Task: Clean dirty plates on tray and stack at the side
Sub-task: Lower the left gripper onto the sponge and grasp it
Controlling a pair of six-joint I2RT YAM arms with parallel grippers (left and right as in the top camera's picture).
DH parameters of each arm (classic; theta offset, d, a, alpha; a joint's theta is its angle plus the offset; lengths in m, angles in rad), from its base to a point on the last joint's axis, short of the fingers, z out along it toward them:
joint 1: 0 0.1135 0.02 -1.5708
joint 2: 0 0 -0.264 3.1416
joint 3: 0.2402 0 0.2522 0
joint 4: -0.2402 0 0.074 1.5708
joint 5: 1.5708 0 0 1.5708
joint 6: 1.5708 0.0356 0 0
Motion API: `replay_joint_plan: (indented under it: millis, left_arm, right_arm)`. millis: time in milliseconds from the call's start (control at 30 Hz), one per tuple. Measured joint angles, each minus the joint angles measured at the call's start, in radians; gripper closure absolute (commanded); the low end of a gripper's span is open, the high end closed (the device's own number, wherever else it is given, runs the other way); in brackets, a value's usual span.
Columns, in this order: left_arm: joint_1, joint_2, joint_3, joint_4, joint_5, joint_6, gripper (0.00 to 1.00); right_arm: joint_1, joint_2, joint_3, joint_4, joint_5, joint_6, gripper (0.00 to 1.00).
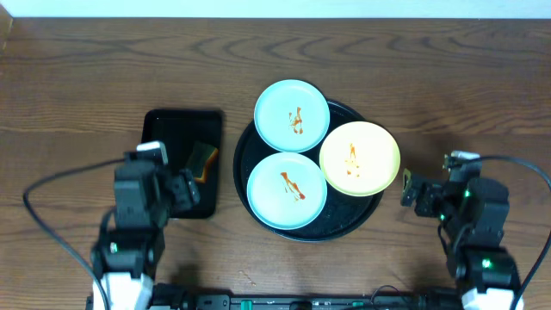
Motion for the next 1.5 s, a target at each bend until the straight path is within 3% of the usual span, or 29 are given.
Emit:
replay_joint_plan:
  millis: [267,433,633,1033,1267,1500]
  left_arm:
    - [0.0,0.263,0.272,-0.252,-0.002,0.0,0.19]
    - [0.0,0.313,0.31,-0.281,-0.002,0.0,0.19]
    - [0.0,0.316,0.31,-0.285,-0.002,0.0,0.19]
    - [0.0,0.33,0.31,-0.12,0.043,0.0,0.19]
    - [0.0,0.49,0.311,-0.04,0.057,0.002,0.21]
    - [0.0,0.701,0.311,0.007,0.05,0.034,0.37]
  right_arm:
    - [0.0,0.211,0.248,-0.241,-0.009,-0.063,0.01]
    - [0.0,0.301,0.375,-0.348,-0.012,-0.095,0.01]
    - [0.0,0.315,0.4,-0.34,-0.1,-0.102,0.01]
    - [0.0,0.315,0.4,-0.288,-0.17,-0.104,0.01]
    - [0.0,0.315,0.4,-0.279,-0.174,-0.104,0.01]
    - [0.0,0.316,0.4,-0.278,-0.175,-0.104,0.01]
